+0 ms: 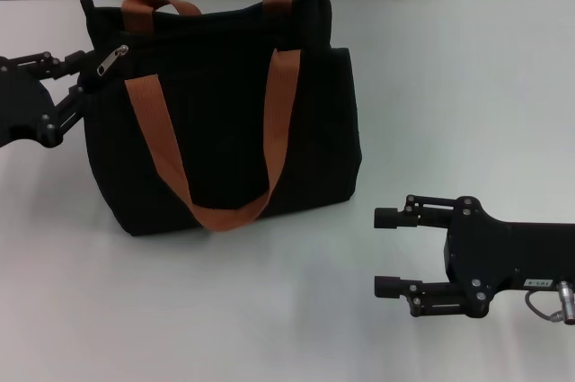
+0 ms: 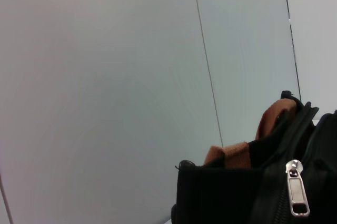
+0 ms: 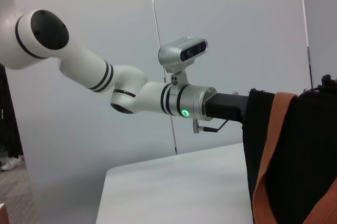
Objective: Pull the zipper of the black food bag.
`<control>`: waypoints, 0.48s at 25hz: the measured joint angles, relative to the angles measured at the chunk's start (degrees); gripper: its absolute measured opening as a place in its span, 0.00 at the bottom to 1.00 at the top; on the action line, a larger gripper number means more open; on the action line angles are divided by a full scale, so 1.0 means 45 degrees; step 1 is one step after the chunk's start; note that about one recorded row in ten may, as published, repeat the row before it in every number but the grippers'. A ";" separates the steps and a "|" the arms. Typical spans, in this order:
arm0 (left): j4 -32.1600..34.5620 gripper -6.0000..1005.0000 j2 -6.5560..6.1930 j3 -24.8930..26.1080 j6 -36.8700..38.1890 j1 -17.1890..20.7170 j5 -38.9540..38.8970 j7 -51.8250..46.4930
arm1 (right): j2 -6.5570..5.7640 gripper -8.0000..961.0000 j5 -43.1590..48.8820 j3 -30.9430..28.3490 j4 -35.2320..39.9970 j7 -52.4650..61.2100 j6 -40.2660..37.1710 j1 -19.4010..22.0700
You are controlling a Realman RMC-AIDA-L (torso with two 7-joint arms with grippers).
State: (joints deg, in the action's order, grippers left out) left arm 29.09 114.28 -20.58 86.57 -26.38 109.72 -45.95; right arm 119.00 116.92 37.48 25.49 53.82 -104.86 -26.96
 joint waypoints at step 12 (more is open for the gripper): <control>0.0122 0.05 0.0104 0.0002 0.1009 0.0369 -0.0712 0.0029 | 0.0017 0.78 -0.1054 -0.0015 -0.0009 0.0249 -0.0718 -0.0122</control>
State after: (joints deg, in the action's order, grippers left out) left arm 29.64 114.74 -20.57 91.12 -24.72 106.52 -45.82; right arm 119.08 112.18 37.42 25.45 54.94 -108.09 -27.51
